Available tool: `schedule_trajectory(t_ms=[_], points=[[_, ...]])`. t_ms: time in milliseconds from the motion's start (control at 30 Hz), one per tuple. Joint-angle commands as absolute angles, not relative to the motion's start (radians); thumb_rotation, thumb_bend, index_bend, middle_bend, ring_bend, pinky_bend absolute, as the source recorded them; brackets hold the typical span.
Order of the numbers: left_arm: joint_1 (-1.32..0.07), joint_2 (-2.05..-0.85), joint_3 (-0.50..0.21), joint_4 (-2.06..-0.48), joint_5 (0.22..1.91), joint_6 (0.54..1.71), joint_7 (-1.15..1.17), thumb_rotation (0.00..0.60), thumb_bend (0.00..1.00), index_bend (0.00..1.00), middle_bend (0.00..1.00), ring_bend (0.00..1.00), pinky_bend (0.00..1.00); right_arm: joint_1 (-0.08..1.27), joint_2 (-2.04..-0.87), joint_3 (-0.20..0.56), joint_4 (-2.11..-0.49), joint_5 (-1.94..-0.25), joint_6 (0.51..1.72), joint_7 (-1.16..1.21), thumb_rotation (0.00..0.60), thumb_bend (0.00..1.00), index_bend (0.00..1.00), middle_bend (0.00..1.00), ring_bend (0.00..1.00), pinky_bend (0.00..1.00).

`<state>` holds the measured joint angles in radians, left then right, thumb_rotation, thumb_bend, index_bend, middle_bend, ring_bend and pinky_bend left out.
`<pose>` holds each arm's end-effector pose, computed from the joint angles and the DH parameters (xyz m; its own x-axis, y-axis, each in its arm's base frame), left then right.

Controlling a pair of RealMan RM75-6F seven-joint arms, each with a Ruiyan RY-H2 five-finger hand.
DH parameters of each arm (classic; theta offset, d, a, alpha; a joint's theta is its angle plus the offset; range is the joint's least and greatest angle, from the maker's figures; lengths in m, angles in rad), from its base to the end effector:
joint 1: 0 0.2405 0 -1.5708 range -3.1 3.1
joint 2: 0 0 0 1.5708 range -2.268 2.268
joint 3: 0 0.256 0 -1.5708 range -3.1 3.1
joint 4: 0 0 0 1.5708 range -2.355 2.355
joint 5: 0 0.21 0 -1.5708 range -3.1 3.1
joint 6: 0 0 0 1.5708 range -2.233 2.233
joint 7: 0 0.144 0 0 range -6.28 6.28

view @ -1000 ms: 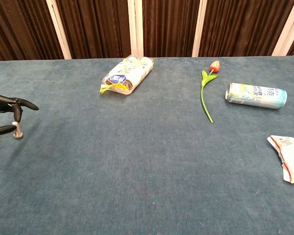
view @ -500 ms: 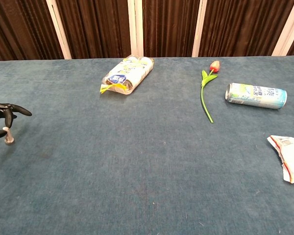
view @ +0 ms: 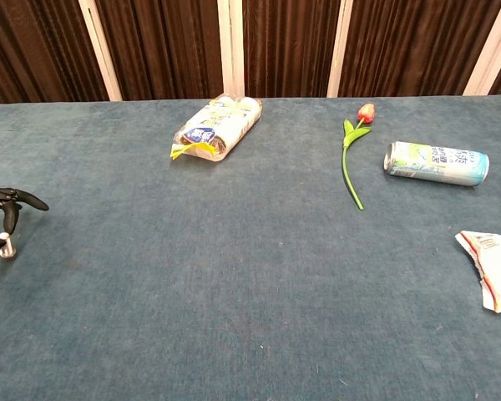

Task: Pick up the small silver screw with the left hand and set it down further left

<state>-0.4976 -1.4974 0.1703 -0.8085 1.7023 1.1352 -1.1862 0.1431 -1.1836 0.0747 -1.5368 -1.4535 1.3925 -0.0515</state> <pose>-0.3479 0.2941 0.0461 -0.1104 0.5394 0.8348 0.9780 -0.0907 0.1879 -0.3182 -0.2054 0.1393 0.4447 -0.0452 0.8946 -0.8957 -0.0141 0.4445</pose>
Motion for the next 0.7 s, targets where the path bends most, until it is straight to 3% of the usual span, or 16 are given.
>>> schedule_trajectory(t_ms=[33,700], points=[[-0.494,-1.500,0.175,-0.800,1.701,1.136,-1.180,0.600,0.52,0.61,0.16,0.00,0.00,0.143,-1.185,0.075,-1.536,-1.455,1.394,-0.051,0.600,0.10,0.14,0.10,0.09,0.00],[-0.471,-1.473,0.201,-0.766,1.706,1.172,-1.210,0.600,0.48,0.50,0.14,0.00,0.00,0.142,-1.193,0.079,-1.532,-1.451,1.401,-0.056,0.600,0.10,0.16,0.10,0.09,0.00]])
